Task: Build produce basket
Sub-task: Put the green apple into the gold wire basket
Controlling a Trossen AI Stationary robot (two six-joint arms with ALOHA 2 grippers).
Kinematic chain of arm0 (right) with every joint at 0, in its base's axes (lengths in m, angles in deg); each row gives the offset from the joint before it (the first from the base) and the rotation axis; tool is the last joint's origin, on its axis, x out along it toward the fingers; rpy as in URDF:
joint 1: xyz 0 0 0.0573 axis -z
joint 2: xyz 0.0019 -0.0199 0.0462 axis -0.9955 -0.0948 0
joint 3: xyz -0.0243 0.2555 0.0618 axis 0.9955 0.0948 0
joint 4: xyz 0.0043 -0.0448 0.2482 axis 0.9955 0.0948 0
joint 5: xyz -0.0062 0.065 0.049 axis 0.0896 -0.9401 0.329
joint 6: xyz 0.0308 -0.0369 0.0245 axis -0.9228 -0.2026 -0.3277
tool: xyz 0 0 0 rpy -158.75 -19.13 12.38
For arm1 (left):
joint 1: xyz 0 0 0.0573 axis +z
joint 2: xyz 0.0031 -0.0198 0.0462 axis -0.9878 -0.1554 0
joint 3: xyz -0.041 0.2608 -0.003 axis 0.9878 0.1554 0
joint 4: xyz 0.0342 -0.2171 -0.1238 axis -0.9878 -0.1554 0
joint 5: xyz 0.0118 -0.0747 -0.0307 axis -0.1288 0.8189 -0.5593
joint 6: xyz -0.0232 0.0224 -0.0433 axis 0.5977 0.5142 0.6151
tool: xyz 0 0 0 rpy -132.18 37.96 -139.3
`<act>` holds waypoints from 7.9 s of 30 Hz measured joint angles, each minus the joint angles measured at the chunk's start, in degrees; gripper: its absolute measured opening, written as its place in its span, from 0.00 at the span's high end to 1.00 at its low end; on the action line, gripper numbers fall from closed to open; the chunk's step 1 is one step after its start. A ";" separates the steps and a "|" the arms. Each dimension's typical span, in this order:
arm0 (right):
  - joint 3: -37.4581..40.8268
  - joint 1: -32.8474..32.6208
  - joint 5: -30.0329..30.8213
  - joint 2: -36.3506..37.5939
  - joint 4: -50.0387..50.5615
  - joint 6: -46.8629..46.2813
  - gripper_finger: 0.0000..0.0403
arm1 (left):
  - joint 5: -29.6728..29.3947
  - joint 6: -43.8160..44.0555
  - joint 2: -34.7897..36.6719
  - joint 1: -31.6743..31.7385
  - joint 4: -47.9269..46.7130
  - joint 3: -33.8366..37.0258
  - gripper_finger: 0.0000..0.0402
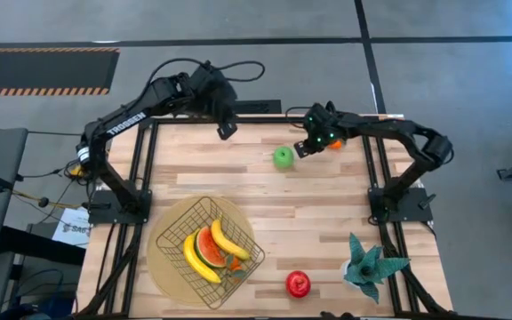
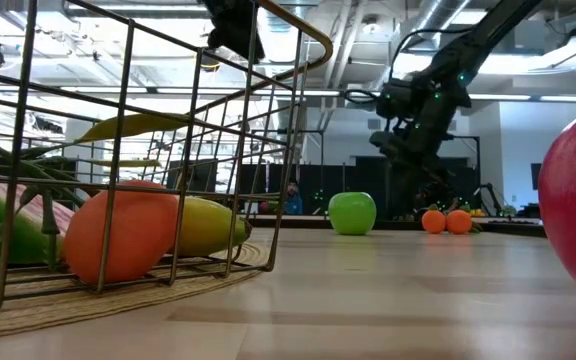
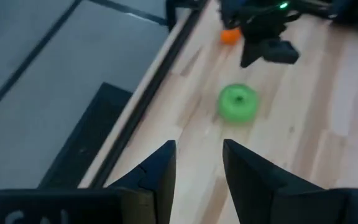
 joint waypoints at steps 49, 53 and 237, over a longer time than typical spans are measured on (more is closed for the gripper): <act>-0.05 -10.38 2.97 39.65 4.72 -2.20 1.00 | 7.62 6.96 -26.04 -3.73 21.50 0.00 0.70; -0.05 -10.38 2.91 39.65 4.72 -1.35 1.00 | 8.24 8.44 -27.96 -4.48 23.00 -0.07 0.70; -7.46 -18.87 5.36 40.24 6.23 0.58 0.99 | 6.09 2.36 -38.53 -4.26 22.85 -8.55 0.61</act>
